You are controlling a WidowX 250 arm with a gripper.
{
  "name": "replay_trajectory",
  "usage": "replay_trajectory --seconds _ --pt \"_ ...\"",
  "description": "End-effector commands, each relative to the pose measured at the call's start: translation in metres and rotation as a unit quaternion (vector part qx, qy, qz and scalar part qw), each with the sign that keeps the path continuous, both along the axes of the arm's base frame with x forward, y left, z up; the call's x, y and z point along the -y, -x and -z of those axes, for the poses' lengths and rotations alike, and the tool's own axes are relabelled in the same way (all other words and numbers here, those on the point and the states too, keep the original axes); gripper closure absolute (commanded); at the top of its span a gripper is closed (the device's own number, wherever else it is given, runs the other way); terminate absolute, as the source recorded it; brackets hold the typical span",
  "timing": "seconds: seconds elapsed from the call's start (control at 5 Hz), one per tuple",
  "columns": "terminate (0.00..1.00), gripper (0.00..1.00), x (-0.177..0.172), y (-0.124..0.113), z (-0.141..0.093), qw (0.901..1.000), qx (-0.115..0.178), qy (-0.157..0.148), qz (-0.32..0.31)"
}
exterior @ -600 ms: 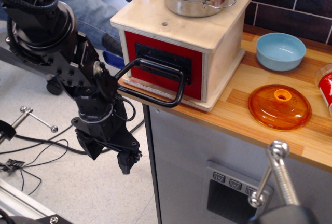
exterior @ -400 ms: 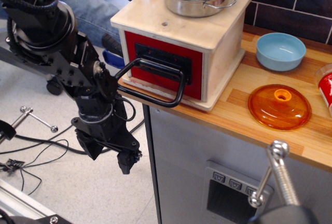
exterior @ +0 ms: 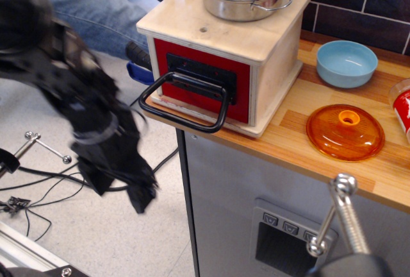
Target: Open drawer of box
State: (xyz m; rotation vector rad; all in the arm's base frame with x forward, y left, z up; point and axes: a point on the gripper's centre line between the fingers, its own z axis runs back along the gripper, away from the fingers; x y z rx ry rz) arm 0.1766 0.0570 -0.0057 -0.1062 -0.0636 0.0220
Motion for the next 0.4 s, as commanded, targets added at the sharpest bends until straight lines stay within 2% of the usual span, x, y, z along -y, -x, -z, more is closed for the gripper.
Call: replay_trajectory --seconds 0.0,0.2 --pt "0.00 0.00 -0.009 -0.012 -0.067 0.9979 0.039 0.052 0.002" --pt "0.00 0.00 -0.010 -0.036 -0.094 0.9951 0.063 0.073 -0.023"
